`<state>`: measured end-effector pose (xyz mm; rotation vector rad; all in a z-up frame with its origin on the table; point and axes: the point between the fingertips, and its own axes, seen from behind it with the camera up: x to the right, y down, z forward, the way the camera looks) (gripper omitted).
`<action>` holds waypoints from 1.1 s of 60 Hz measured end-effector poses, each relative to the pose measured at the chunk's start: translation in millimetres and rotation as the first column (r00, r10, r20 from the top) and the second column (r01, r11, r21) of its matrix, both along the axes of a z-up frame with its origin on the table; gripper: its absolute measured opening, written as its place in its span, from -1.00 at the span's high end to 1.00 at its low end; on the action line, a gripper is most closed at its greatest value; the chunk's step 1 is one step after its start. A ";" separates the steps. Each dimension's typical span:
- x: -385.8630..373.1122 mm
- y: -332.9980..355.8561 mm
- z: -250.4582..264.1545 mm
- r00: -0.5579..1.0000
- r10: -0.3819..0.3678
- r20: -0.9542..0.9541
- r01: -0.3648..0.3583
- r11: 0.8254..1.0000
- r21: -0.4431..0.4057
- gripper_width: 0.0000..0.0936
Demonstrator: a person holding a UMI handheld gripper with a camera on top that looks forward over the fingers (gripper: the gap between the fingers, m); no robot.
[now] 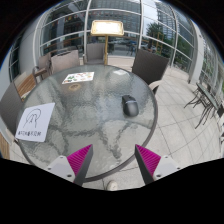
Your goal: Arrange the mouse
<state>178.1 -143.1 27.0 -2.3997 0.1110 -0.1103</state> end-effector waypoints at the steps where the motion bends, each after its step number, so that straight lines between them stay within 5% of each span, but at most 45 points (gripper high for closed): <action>1: 7.2 3.6 -2.9 1.000 -0.007 0.004 0.007 1.000 -0.005 -0.81; 29: 94.0 179.2 -43.3 1.000 -0.013 -0.028 0.013 1.000 0.003 -0.77; 38: 93.5 203.4 -45.4 0.999 -0.018 -0.051 0.018 1.000 0.006 -0.04; 54: 90.2 199.4 -41.4 0.999 -0.020 -0.043 0.016 0.996 -0.089 0.34; 59: 80.6 204.3 -0.9 0.998 -0.045 -0.044 0.043 0.997 -0.058 0.33; 66: 36.3 226.5 113.0 0.999 -0.043 -0.018 0.045 0.992 0.115 0.33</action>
